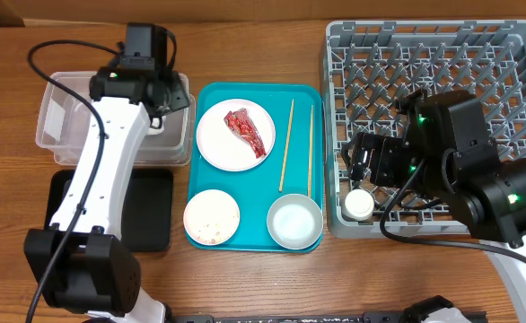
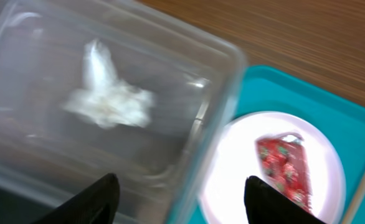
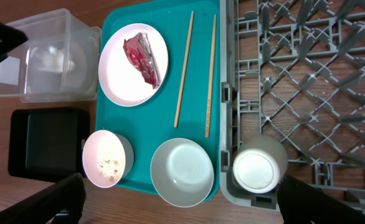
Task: Sort waste into correct bins and load items into the dishwasher
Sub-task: 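Grasp the tissue with the left gripper and drop it in the clear bin, then pick the red wrapper with the left gripper and drop it in the bin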
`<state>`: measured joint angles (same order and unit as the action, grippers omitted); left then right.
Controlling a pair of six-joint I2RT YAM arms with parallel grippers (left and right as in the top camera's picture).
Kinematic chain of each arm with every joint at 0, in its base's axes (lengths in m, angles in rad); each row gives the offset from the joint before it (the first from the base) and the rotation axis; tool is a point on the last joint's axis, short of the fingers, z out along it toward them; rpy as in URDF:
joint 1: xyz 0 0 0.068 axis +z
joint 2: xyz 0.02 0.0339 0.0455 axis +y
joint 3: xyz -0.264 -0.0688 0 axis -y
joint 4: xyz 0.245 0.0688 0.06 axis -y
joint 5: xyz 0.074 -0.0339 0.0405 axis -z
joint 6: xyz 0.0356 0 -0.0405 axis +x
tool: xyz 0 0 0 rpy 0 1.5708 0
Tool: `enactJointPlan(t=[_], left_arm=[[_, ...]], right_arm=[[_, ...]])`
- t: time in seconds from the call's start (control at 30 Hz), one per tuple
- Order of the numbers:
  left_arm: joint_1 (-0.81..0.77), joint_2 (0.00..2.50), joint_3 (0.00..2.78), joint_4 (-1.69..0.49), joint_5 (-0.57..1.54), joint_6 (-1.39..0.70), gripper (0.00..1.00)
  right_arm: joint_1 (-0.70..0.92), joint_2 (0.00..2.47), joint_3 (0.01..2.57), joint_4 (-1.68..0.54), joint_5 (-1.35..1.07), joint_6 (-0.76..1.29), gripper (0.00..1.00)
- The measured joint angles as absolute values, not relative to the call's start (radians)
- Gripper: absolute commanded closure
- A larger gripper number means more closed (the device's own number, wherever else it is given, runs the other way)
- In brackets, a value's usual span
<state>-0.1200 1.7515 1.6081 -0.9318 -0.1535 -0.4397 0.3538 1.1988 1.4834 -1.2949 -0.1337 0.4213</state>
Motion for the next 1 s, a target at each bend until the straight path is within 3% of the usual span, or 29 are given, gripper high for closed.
enactJointPlan(t=[0.2,0.37,0.5,0.53,0.6,0.63,0.83,1.0], left_arm=[[-0.241,1.783,1.597,-0.875,-0.097,-0.451,0.34],[-0.308,1.944,1.594,-0.792,-0.04,-0.519,0.36],[-0.323,2.093,1.578,-0.757,0.046,-0.542,0.43],[-0.327,2.12,1.574,-0.754,0.061,-0.546,0.5],[-0.33,2.149,1.57,-0.75,0.075,-0.556,0.92],[-0.33,2.146,1.571,-0.748,0.085,-0.555,0.96],[-0.321,2.129,1.573,-0.828,0.112,-0.555,0.96],[-0.268,1.974,1.588,-0.942,0.054,-0.543,0.96]], right_arm=[[0.354,1.199,1.483,-1.294,-0.134,0.421,0.0],[0.354,1.199,1.483,-1.294,-0.134,0.42,0.0],[0.354,1.199,1.483,-1.295,-0.134,0.418,0.0],[0.354,1.199,1.483,-1.295,-0.134,0.418,0.0],[0.354,1.199,1.483,-1.295,-0.134,0.418,0.0],[0.354,1.199,1.483,-1.295,-0.134,0.419,0.0],[0.354,1.199,1.483,-1.295,-0.134,0.419,0.0],[0.354,1.199,1.483,-1.295,-0.133,0.418,0.0]])
